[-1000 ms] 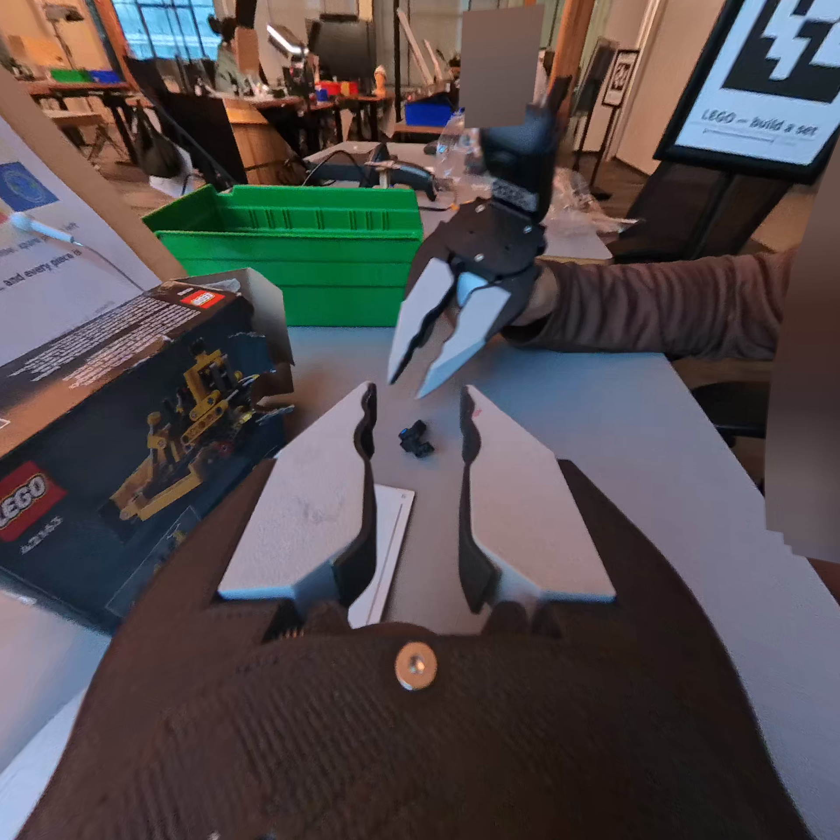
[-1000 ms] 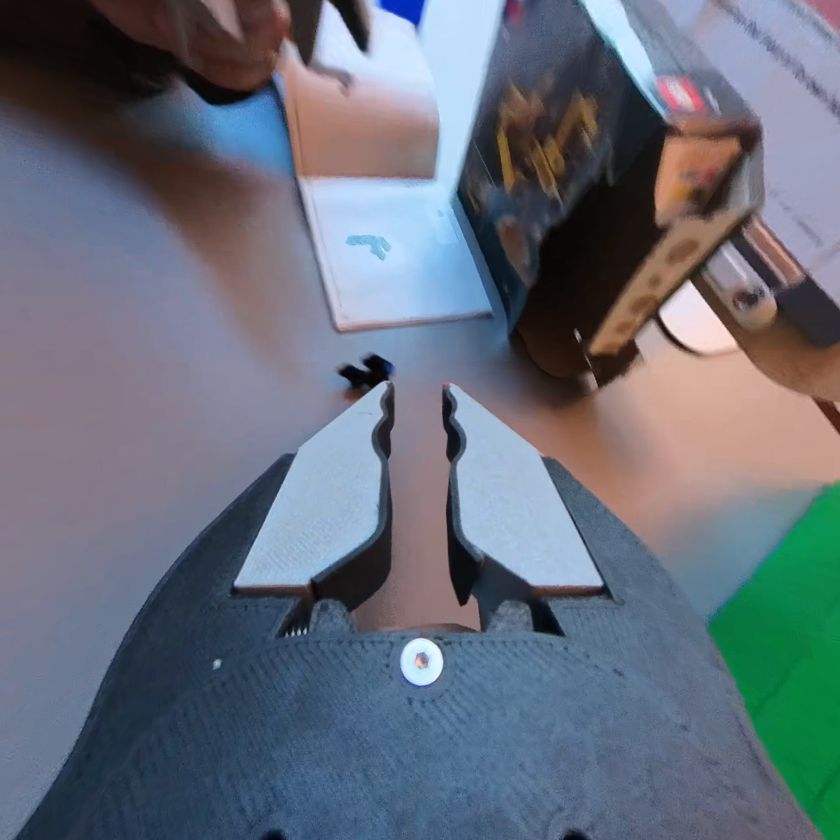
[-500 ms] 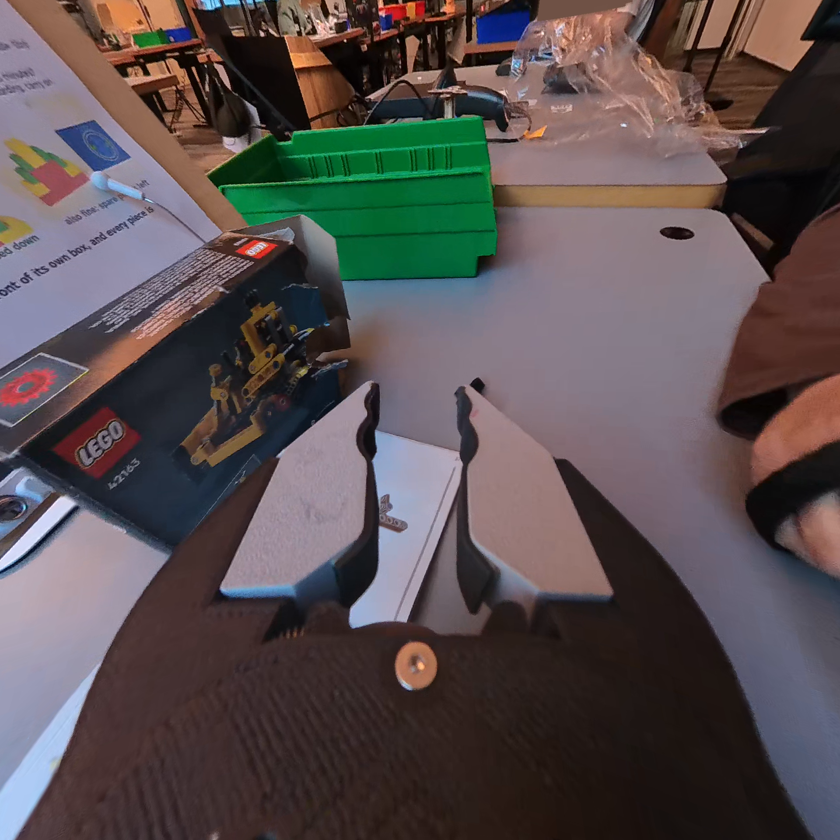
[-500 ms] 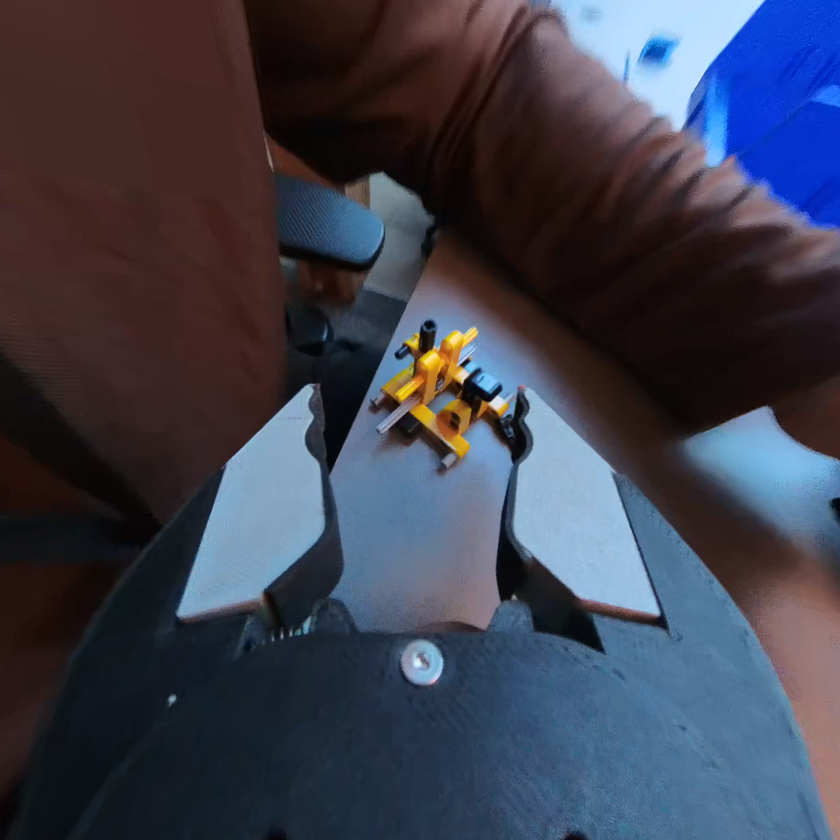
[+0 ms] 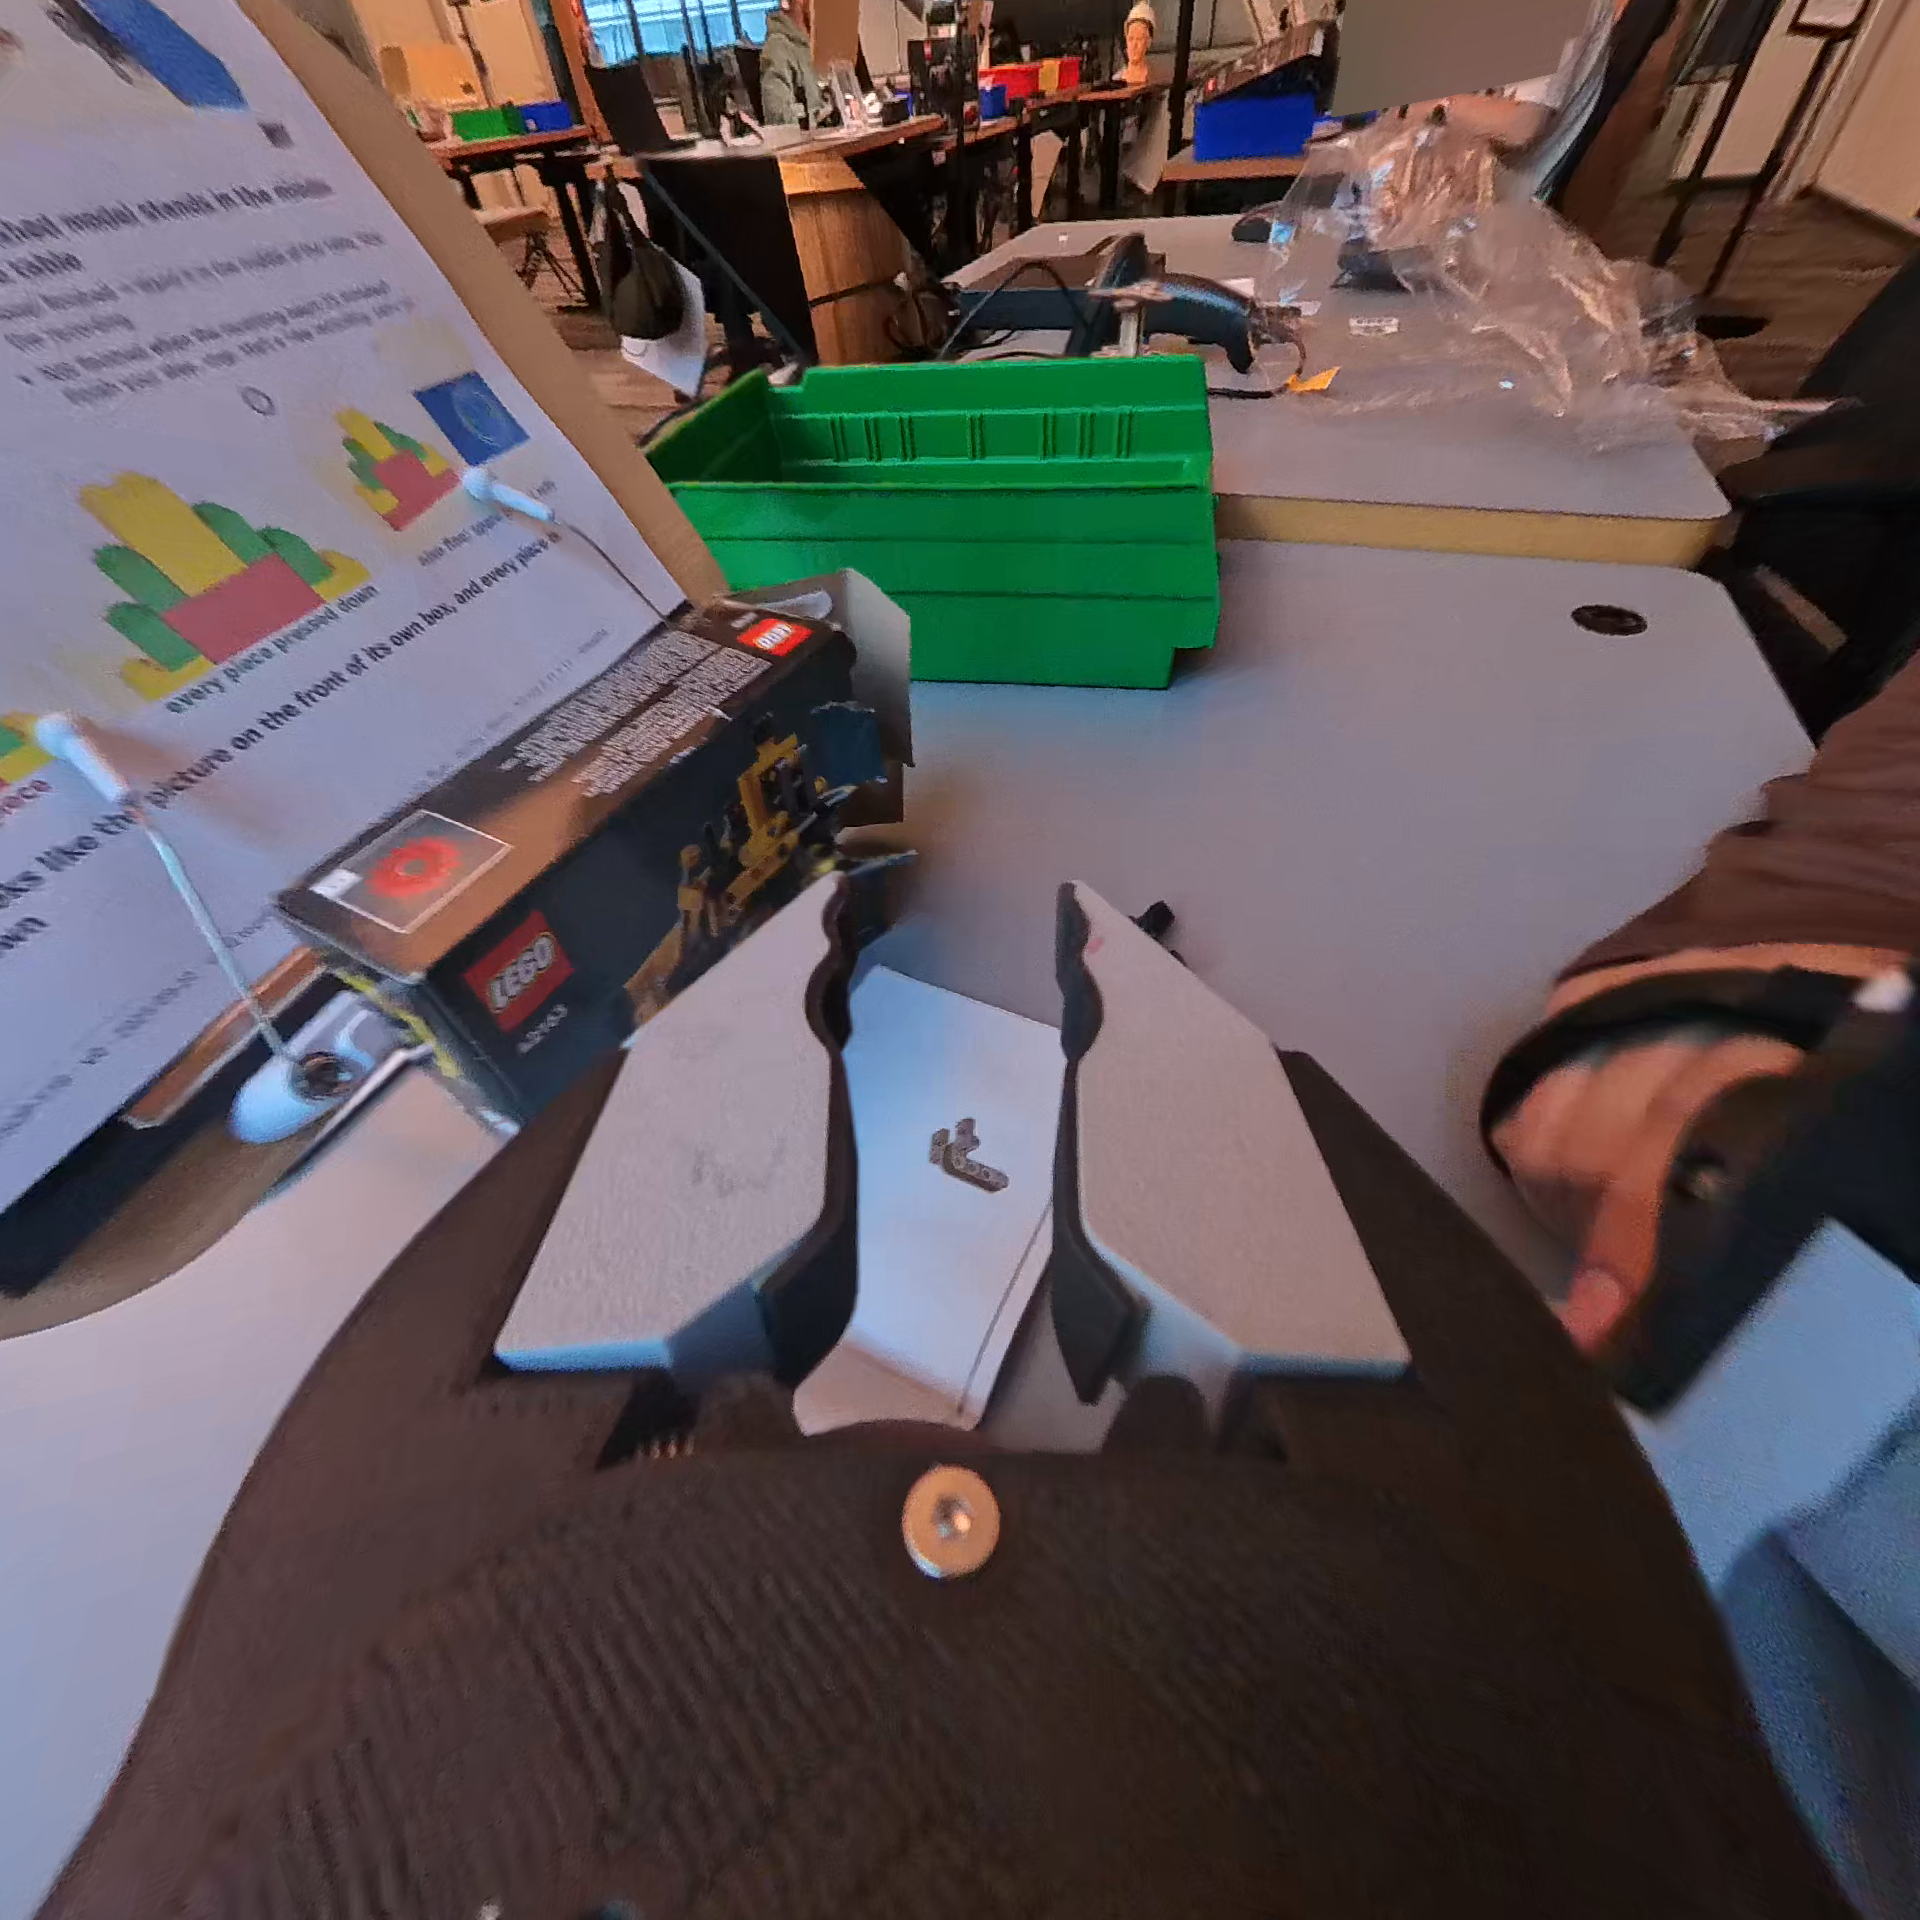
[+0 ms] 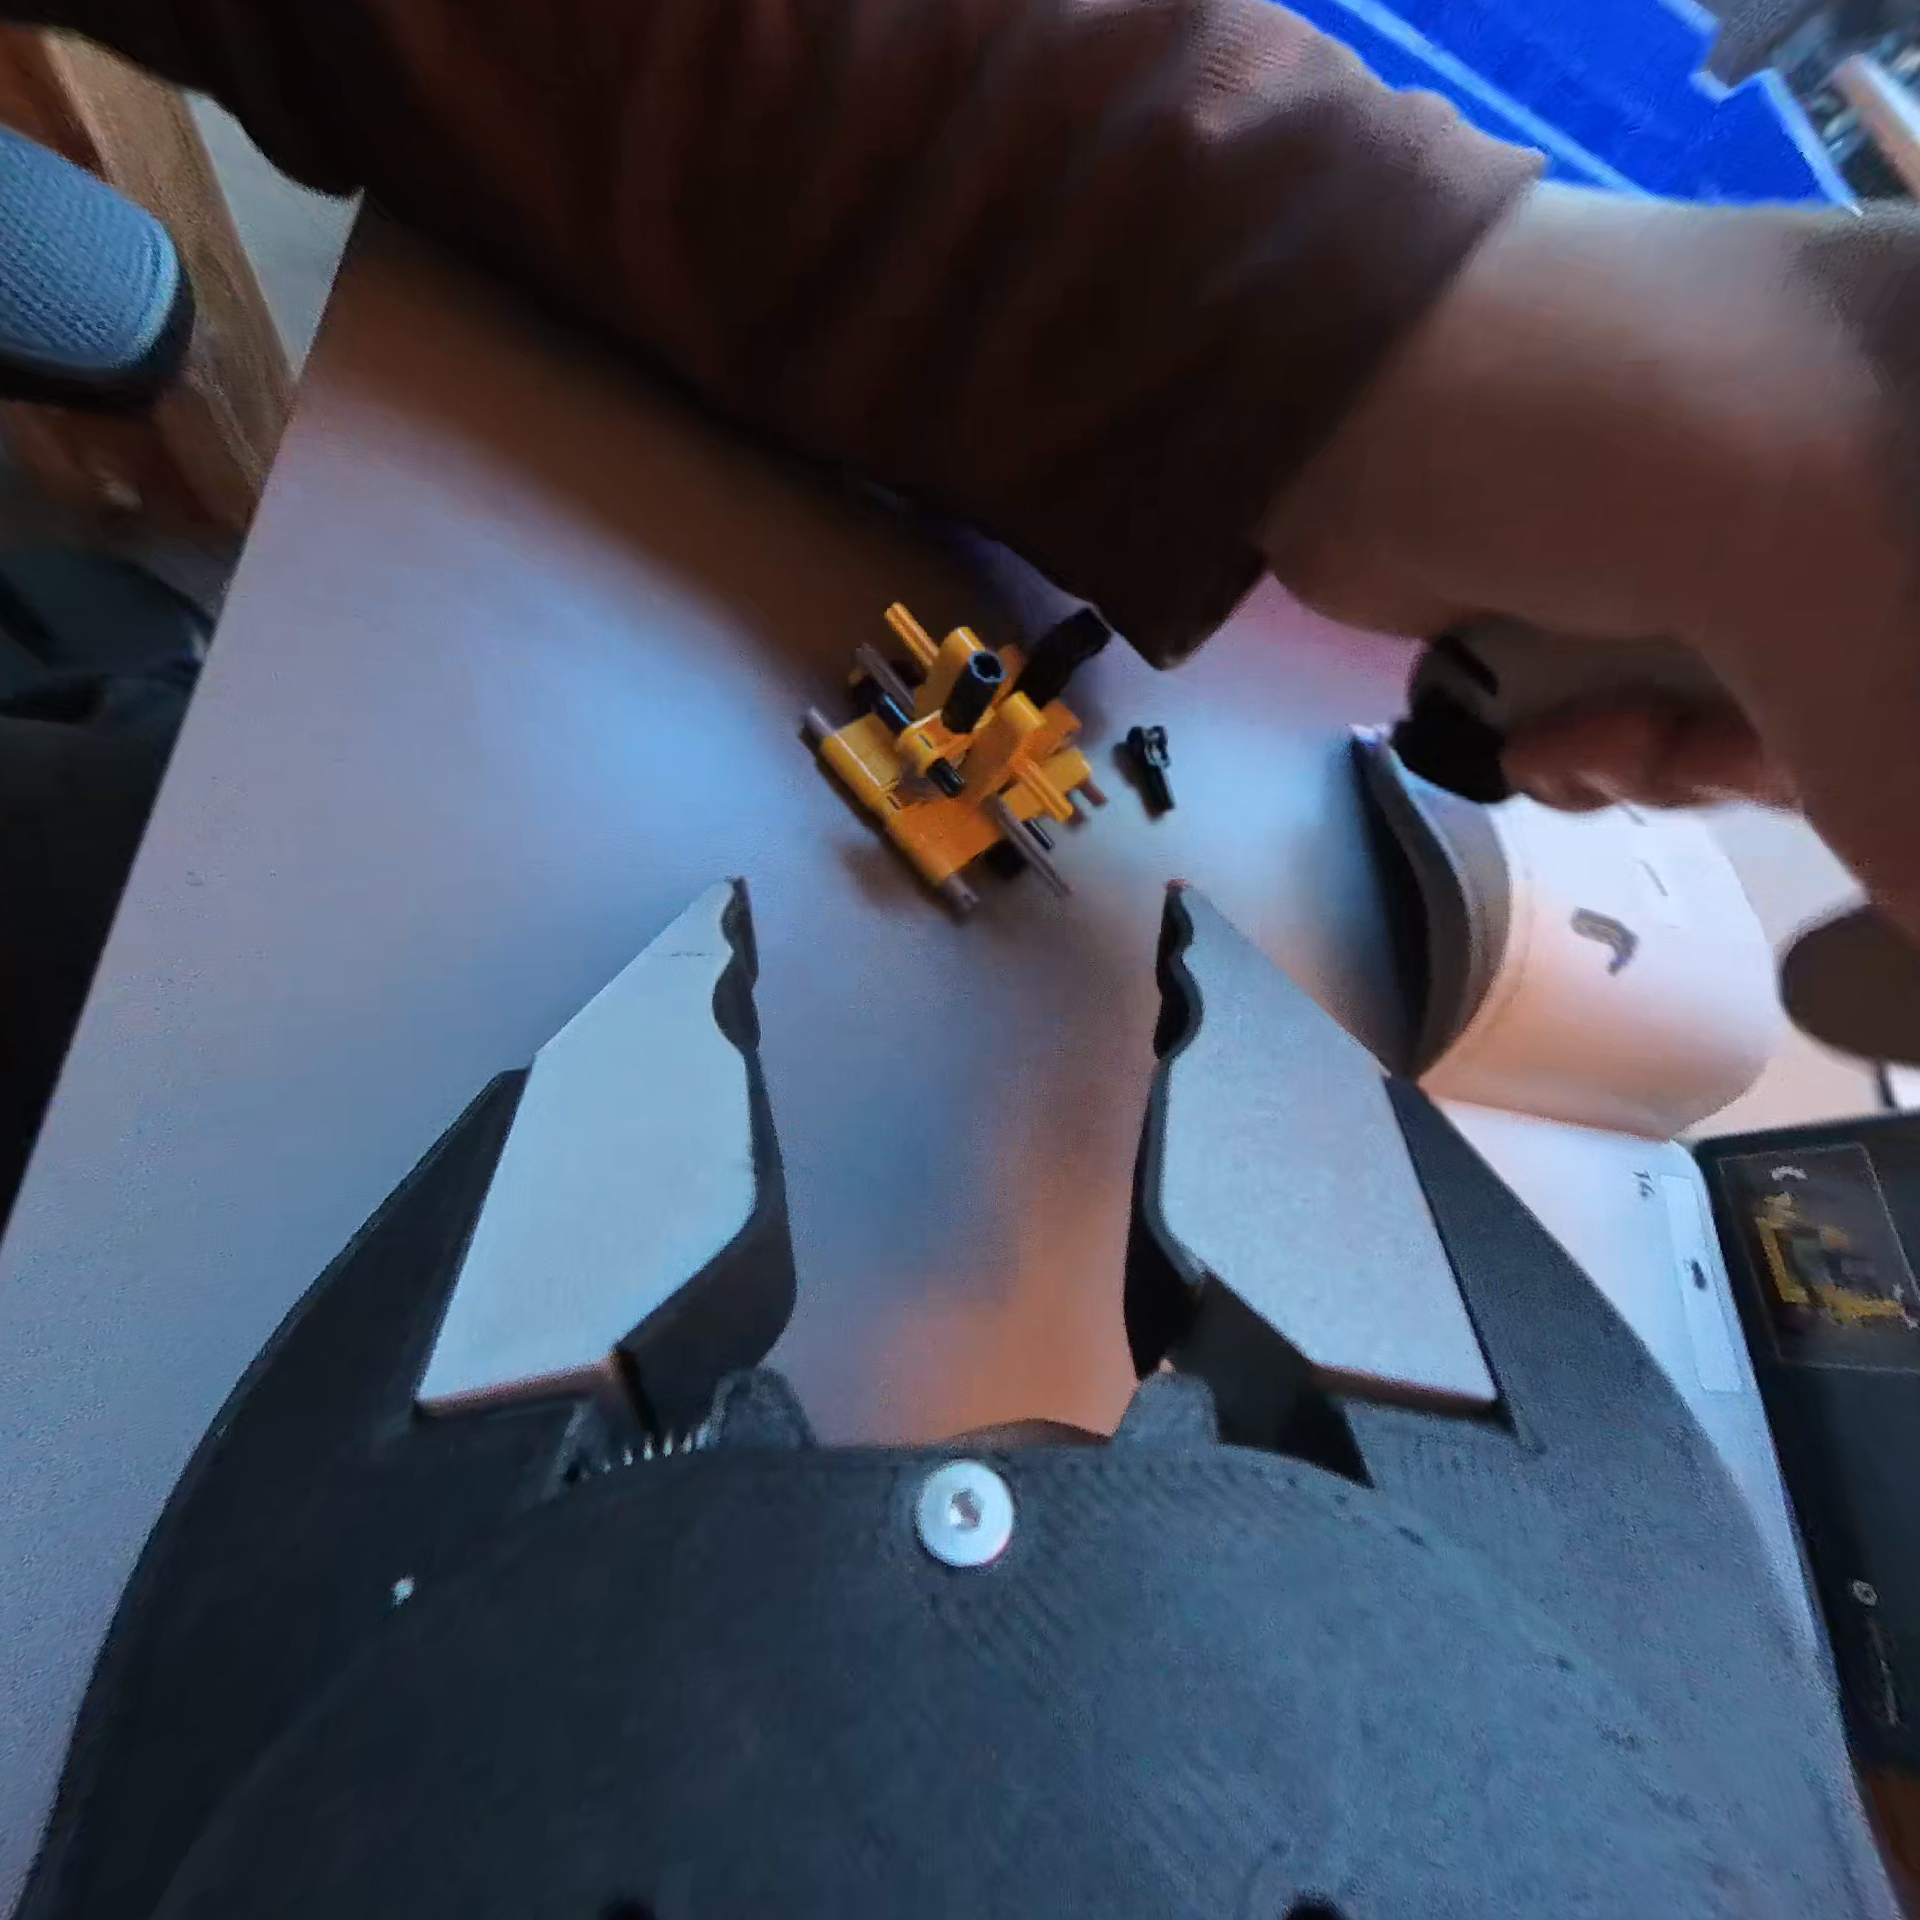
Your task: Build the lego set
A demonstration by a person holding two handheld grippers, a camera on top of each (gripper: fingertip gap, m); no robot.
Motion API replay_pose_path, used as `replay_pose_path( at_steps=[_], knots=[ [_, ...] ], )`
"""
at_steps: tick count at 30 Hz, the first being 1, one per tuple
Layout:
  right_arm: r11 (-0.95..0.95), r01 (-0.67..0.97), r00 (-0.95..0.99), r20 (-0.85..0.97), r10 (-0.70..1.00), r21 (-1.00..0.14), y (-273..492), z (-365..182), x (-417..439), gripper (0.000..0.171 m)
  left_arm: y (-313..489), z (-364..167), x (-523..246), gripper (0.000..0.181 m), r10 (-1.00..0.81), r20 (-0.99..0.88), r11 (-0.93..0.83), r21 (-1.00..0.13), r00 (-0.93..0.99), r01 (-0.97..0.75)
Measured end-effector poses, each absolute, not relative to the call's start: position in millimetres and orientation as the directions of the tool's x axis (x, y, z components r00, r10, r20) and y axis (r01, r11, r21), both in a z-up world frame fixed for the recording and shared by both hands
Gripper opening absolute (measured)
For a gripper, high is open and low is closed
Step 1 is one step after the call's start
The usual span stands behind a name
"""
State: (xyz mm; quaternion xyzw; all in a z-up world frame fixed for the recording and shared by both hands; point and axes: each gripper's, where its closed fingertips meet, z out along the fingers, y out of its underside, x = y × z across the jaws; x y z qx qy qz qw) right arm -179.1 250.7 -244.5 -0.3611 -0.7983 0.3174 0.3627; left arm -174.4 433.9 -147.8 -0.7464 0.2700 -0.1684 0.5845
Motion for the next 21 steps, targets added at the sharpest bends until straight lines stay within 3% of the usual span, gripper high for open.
replay_pose_path(
  at_steps=[7,15,18,21],
  knots=[
    [0.44,0.322,-0.336,0.333,0.881,-0.838,329,-224,-150,0.073,390,-89,-191,0.048,-0.528,-0.178,-0.121,-0.952,0.83,-0.281],
    [0.298,0.308,-0.019,0.307,0.951,-0.904,458,-196,-107,0.068,352,-117,-200,0.05,-0.474,-0.26,-0.117,-0.928,0.841,-0.353],
    [0.24,0.324,-0.018,0.247,0.969,-0.915,479,-204,-100,0.068,354,-132,-216,0.05,-0.441,-0.241,-0.165,-0.925,0.864,-0.342],
    [0.2,0.341,-0.142,0.16,0.977,-0.919,470,-213,-97,0.07,356,-134,-230,0.045,-0.395,-0.188,-0.182,-0.943,0.899,-0.277]
  ],
)
